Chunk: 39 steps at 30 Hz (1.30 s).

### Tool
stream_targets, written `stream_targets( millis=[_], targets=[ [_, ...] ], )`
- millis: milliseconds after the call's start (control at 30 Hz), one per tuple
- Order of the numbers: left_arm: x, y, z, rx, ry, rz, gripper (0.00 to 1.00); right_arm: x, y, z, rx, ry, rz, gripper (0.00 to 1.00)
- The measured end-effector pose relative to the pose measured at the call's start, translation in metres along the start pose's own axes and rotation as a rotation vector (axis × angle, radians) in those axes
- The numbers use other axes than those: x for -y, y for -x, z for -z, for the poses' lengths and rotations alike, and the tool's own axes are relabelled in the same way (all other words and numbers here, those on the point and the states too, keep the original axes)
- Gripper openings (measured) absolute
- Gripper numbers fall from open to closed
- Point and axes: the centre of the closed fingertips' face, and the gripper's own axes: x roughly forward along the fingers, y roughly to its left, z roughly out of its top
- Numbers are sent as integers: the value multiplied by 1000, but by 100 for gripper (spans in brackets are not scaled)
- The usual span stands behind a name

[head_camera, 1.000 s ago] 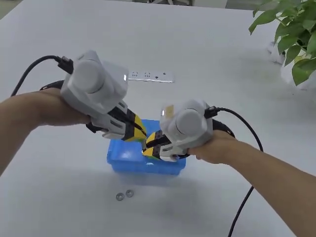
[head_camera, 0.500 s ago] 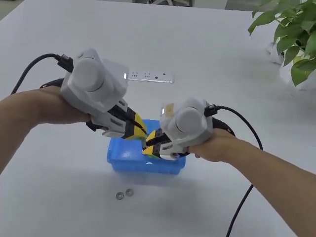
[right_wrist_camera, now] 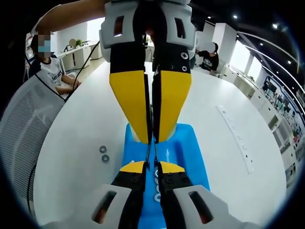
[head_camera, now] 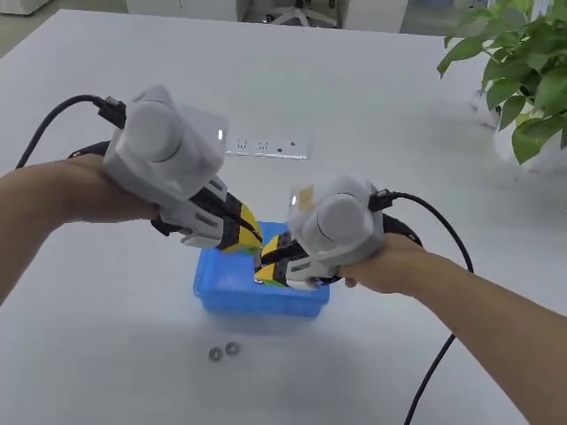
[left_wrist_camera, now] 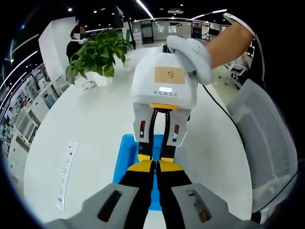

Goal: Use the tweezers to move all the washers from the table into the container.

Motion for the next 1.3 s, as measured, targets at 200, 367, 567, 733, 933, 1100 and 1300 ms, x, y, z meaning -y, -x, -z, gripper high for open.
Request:
stream_targets(
  millis=[200, 367, 567, 733, 933, 1100, 1300],
  targets=[
    [6, 9, -6, 3, -5, -6, 6, -6, 7, -9, 8, 16, 7, 11],
    [12, 16, -9, 3, -10, -12, 6, -11, 11, -15, 15, 20, 12, 11],
    [21, 23, -12, -4, -18, -22, 6, -18, 15, -23, 21, 31, 15, 11],
    [29, 27, -13, -7, -17, -29, 6, -25, 17, -28, 24, 39, 15, 12],
    [40, 31, -10, -12, -12, -33, 6, -37, 16, -31, 27, 47, 6, 12],
    [49, 32, -6, -18, -6, -32, 6, -48, 12, -33, 30, 50, -6, 12],
    [57, 30, 2, -25, 5, -21, 6, -60, 5, -32, 30, 48, -25, 12]
  ],
)
